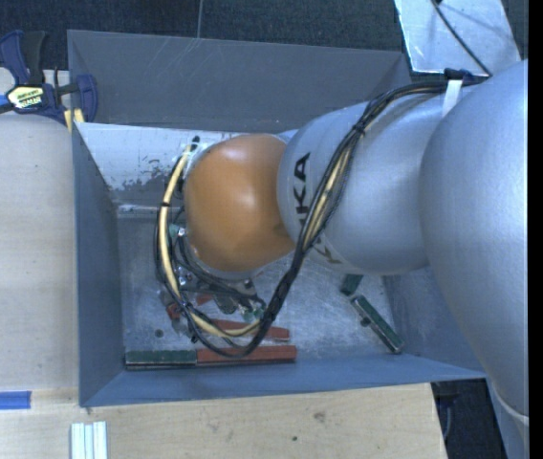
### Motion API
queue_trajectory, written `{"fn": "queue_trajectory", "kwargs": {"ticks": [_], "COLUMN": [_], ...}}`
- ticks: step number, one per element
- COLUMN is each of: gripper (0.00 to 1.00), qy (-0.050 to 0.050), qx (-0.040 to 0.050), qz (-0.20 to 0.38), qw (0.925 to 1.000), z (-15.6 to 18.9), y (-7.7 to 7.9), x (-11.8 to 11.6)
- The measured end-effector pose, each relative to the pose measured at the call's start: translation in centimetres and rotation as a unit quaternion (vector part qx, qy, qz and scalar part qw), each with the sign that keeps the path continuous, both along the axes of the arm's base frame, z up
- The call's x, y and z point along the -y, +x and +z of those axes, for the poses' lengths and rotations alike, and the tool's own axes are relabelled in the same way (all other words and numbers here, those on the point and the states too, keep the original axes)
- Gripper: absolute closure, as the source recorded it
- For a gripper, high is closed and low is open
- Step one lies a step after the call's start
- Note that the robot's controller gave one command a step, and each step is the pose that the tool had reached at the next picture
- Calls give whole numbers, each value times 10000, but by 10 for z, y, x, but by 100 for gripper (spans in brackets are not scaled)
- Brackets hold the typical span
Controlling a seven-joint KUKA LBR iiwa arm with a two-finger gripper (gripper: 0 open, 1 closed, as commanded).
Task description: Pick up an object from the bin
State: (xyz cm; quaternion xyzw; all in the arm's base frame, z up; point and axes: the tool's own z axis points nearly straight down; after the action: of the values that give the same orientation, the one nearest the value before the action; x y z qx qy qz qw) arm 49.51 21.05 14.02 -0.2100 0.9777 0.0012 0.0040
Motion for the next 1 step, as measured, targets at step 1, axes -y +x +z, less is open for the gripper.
{"fn": "queue_trajectory", "kwargs": {"ticks": [1], "gripper": [100], "qy": [5], "qx": [-4], "qz": [-174], "qw": [9998], "z": [32], "y": [8], "x": [-30]}}
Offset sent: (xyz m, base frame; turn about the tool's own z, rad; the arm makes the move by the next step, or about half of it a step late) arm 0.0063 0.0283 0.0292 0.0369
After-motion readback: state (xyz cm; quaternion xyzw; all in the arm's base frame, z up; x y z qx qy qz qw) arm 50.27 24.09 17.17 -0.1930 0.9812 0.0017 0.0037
